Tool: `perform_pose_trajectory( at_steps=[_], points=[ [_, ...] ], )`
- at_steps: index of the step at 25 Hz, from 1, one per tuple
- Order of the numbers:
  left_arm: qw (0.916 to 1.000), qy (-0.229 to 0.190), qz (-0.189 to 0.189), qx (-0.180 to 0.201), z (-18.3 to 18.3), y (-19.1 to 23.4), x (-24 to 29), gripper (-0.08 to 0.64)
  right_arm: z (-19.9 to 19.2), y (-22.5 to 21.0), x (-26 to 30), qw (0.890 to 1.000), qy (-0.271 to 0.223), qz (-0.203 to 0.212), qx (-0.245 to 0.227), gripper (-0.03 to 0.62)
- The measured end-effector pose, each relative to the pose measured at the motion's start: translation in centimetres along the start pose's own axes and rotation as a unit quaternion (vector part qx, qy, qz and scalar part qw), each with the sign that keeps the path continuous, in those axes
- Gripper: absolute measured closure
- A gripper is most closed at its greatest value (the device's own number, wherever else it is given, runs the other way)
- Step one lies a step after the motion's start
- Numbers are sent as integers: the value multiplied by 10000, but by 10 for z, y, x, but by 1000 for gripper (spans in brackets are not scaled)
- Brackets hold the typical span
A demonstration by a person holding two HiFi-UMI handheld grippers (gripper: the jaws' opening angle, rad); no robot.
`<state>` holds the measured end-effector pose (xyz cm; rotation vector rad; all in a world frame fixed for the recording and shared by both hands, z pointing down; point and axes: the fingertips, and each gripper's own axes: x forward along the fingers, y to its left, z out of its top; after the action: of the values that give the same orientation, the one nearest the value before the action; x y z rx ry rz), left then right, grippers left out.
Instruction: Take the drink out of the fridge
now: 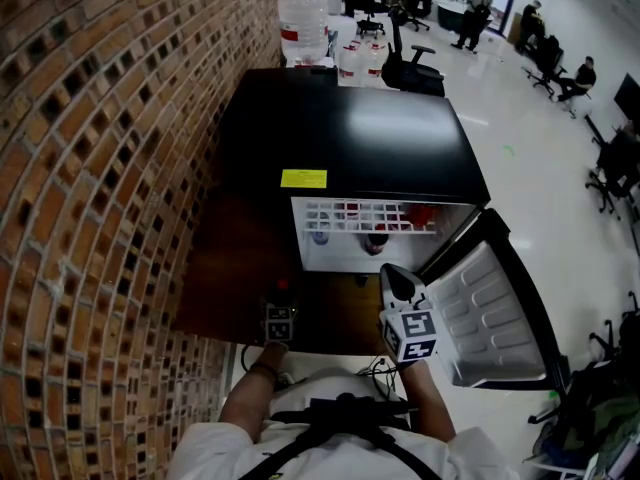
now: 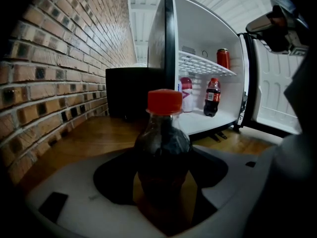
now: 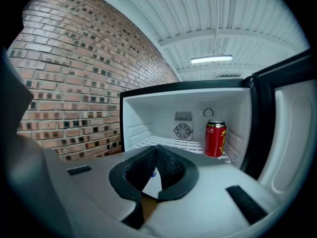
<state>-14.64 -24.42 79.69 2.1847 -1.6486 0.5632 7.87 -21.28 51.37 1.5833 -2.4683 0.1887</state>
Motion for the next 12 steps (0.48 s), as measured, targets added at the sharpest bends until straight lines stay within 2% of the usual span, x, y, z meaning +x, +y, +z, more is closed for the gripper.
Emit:
perform_pose_trajectory(
  at_steps=[12],
  points=[
    [9999, 138, 6, 54, -5, 2, 0, 236, -6, 1, -4, 10000, 38, 12, 61, 586]
  ],
)
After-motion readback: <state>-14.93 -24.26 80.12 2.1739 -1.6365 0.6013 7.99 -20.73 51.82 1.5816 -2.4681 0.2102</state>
